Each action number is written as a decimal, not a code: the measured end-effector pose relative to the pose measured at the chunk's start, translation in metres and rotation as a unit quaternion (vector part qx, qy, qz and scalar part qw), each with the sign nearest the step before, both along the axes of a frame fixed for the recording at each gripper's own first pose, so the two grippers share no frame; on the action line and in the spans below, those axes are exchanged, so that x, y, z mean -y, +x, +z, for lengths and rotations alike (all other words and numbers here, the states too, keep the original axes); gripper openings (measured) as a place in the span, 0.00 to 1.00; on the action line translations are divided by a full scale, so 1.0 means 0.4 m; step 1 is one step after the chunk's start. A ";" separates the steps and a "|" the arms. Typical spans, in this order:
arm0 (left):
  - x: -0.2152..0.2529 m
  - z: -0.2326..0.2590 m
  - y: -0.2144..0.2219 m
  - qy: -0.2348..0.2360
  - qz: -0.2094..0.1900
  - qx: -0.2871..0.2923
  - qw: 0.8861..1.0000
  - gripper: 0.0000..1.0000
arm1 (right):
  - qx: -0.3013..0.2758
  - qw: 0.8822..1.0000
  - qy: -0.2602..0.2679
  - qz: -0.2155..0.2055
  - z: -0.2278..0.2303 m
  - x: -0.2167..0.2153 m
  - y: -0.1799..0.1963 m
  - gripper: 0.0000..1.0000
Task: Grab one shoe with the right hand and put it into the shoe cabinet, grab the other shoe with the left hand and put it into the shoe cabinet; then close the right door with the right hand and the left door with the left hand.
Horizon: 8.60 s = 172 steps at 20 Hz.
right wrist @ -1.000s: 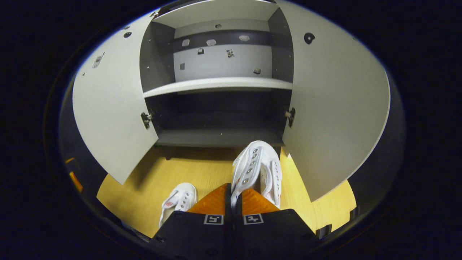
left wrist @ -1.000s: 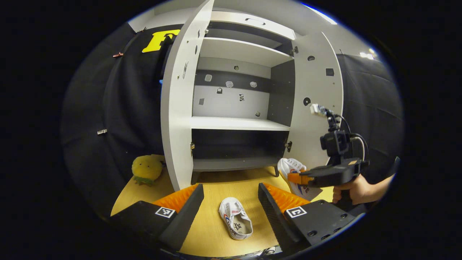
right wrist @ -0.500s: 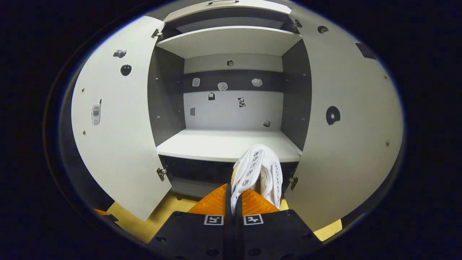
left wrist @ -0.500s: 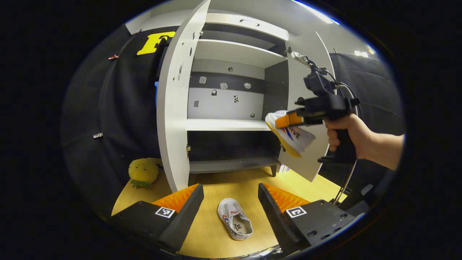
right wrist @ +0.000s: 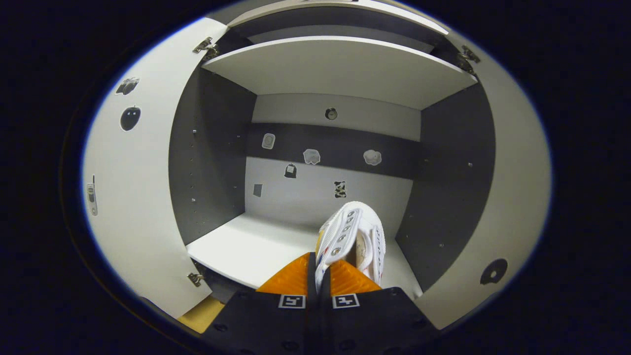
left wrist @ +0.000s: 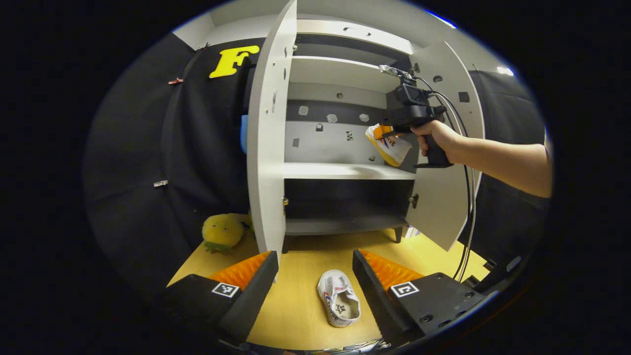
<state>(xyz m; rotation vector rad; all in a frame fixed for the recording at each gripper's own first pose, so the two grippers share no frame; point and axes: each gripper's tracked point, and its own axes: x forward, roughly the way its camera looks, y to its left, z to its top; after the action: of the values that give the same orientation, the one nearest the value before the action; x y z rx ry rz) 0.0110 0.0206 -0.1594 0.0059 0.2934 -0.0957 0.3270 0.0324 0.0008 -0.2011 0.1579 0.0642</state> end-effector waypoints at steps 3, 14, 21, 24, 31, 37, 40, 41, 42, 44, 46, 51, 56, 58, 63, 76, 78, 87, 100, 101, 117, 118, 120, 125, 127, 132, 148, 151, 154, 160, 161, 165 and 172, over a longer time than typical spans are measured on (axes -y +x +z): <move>-0.006 0.007 -0.007 -0.010 0.042 0.002 0.999 0.95 | -0.019 0.999 -0.035 0.000 -0.033 0.020 0.118 0.05; -0.032 0.060 0.004 0.014 0.109 0.020 0.994 0.95 | -0.156 0.986 -0.044 -0.037 -0.224 0.072 0.334 0.05; -0.043 0.075 -0.021 0.020 0.133 0.027 0.991 0.95 | -0.171 0.983 -0.049 -0.055 -0.255 0.054 0.342 0.07; -0.049 0.078 -0.032 0.019 0.135 0.027 0.990 0.95 | -0.187 0.980 -0.023 -0.062 -0.248 0.048 0.310 0.20; -0.055 0.073 -0.056 0.005 0.119 0.031 0.992 0.95 | -0.169 0.984 0.061 -0.019 -0.158 -0.033 0.166 0.79; -0.061 0.044 -0.060 -0.002 0.090 0.023 0.996 0.95 | -0.101 0.991 0.086 0.003 -0.043 -0.057 -0.019 1.00; -0.063 0.015 -0.050 -0.006 0.066 0.011 0.998 0.95 | -0.048 0.996 0.074 0.010 0.018 -0.051 -0.118 1.00; -0.062 0.005 -0.046 -0.004 0.057 0.008 0.998 0.95 | -0.037 0.997 0.074 0.008 0.026 -0.050 -0.153 1.00; -0.063 -0.006 -0.042 0.000 0.048 0.006 0.999 0.95 | -0.030 0.996 0.078 0.006 0.030 -0.048 -0.186 1.00; -0.064 -0.035 -0.035 0.003 0.031 -0.001 1.000 0.95 | -0.022 0.995 0.098 0.003 0.023 -0.049 -0.255 1.00; -0.064 -0.063 -0.027 0.001 0.017 -0.009 1.000 0.95 | -0.013 0.994 0.112 -0.004 0.003 -0.034 -0.307 1.00; -0.060 -0.153 -0.028 -0.004 -0.015 -0.034 0.999 0.95 | -0.019 0.991 0.124 -0.038 -0.085 0.032 -0.432 1.00; -0.021 -0.260 -0.025 -0.017 -0.047 -0.079 0.996 0.96 | -0.027 0.987 0.141 -0.070 -0.191 0.075 -0.583 0.99; 0.011 -0.306 -0.019 -0.036 -0.063 -0.103 0.992 0.95 | -0.044 0.985 0.143 -0.085 -0.251 0.094 -0.641 0.99; 0.057 -0.432 0.017 -0.060 -0.085 -0.158 0.982 0.96 | -0.093 0.978 0.140 -0.127 -0.391 0.139 -0.777 0.99; 0.107 -0.691 0.193 0.042 -0.107 -0.219 0.969 0.95 | -0.153 0.962 0.110 -0.196 -0.517 0.209 -0.990 0.99; 0.111 -0.703 0.219 0.059 -0.105 -0.216 0.969 0.89 | -0.144 0.961 0.110 -0.209 -0.500 0.220 -1.013 0.99; 0.087 -0.733 0.257 0.110 -0.077 -0.236 0.962 0.24 | -0.129 0.961 0.105 -0.220 -0.469 0.271 -1.074 0.99; 0.167 -0.425 0.225 0.053 -0.062 -0.207 0.975 0.05 | -0.091 0.968 0.107 -0.210 -0.396 0.461 -1.043 0.99; 0.179 -0.382 0.228 0.051 -0.061 -0.201 0.976 0.05 | -0.087 0.968 0.107 -0.208 -0.389 0.473 -1.037 0.99; 0.216 0.226 0.653 0.051 -0.008 -0.066 0.996 0.06 | -0.007 0.969 0.122 -0.216 -0.280 0.751 -1.002 0.99; 0.215 0.249 0.699 0.054 -0.007 -0.059 0.997 0.06 | -0.005 0.968 0.126 -0.219 -0.279 0.767 -1.001 0.99; 0.213 0.278 0.793 0.067 -0.003 -0.054 0.996 0.05 | 0.000 0.966 0.129 -0.226 -0.273 0.775 -0.986 0.99; 0.222 0.255 1.013 0.058 0.013 -0.091 0.994 0.05 | 0.025 0.963 0.119 -0.241 -0.234 0.820 -0.968 0.99; 0.223 0.227 1.088 0.054 0.024 -0.119 0.991 0.05 | 0.032 0.961 0.118 -0.249 -0.224 0.829 -0.966 0.99; 0.210 0.150 1.213 0.086 0.057 -0.172 0.980 0.05 | 0.027 0.956 0.121 -0.266 -0.238 0.850 -0.985 0.99; 0.212 0.197 1.140 0.137 0.067 -0.128 0.980 0.88 | 0.019 0.962 0.142 -0.235 -0.241 0.856 -0.931 0.99; 0.237 0.266 1.036 0.124 0.052 -0.084 0.987 0.97 | 0.030 0.966 0.145 -0.211 -0.211 0.846 -0.906 0.99; 0.280 0.352 0.913 0.122 0.025 -0.030 0.992 0.97 | 0.042 0.973 0.127 -0.189 -0.173 0.845 -0.889 0.99; 0.349 0.488 0.627 0.078 0.012 0.082 0.994 0.96 | 0.054 0.979 0.117 -0.155 -0.113 0.841 -0.853 0.99; 0.348 0.501 0.578 0.078 0.015 0.096 0.992 0.96 | 0.057 0.980 0.119 -0.149 -0.099 0.842 -0.847 0.99; 0.326 0.505 0.398 0.081 0.044 0.132 0.987 0.96 | 0.074 0.983 0.112 -0.128 -0.043 0.852 -0.817 0.98; 0.294 0.425 0.186 0.058 0.080 0.126 0.987 0.96 | 0.088 0.986 0.107 -0.095 0.023 0.841 -0.759 0.98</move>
<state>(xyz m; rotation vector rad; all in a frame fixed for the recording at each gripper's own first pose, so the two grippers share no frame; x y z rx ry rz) 0.0853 -0.0969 0.0104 0.1096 0.0460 0.0808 0.0235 -0.3038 0.0101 0.0231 -0.0073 -0.1263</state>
